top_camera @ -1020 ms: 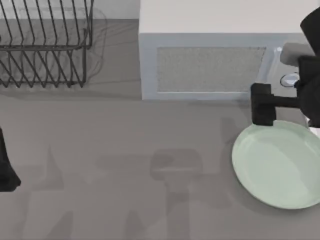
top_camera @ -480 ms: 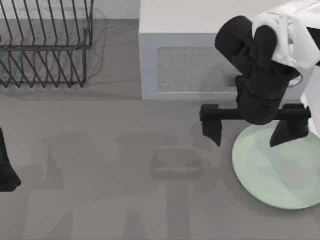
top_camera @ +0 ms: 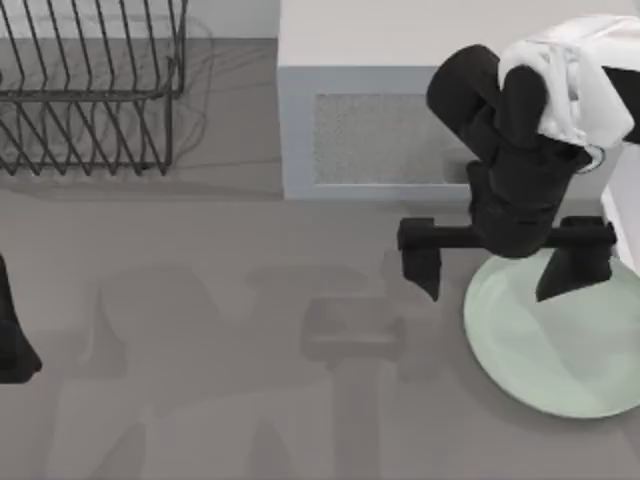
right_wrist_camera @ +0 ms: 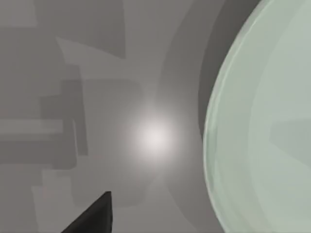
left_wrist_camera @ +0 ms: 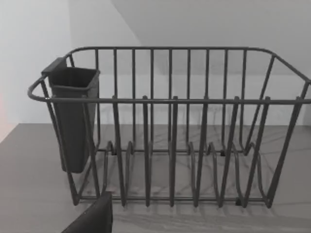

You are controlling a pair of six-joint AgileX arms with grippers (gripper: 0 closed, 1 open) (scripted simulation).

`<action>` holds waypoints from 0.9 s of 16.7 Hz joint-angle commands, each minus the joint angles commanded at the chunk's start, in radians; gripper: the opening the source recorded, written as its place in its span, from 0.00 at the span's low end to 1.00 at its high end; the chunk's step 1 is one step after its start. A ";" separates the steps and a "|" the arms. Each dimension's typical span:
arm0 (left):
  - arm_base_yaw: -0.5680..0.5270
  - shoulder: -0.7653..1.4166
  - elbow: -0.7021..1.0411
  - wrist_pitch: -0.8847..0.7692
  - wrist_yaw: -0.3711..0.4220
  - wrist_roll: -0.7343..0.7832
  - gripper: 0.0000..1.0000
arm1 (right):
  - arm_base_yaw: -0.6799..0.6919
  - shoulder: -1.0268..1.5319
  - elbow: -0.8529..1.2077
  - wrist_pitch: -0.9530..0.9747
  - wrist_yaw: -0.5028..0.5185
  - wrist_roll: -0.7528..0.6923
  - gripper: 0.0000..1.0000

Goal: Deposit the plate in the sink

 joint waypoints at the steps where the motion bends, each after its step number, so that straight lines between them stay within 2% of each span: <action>1: 0.000 0.000 0.000 0.000 0.000 0.000 1.00 | 0.001 0.013 -0.021 0.032 0.000 0.000 1.00; 7: 0.000 0.000 0.000 0.000 0.000 0.000 1.00 | 0.005 0.117 -0.160 0.292 0.001 0.004 1.00; 13: 0.000 0.000 0.000 0.000 0.000 0.000 1.00 | 0.004 0.138 -0.181 0.326 0.002 0.006 1.00; 15: 0.000 0.000 0.000 0.000 0.000 0.000 1.00 | 0.004 0.138 -0.181 0.326 0.002 0.006 0.85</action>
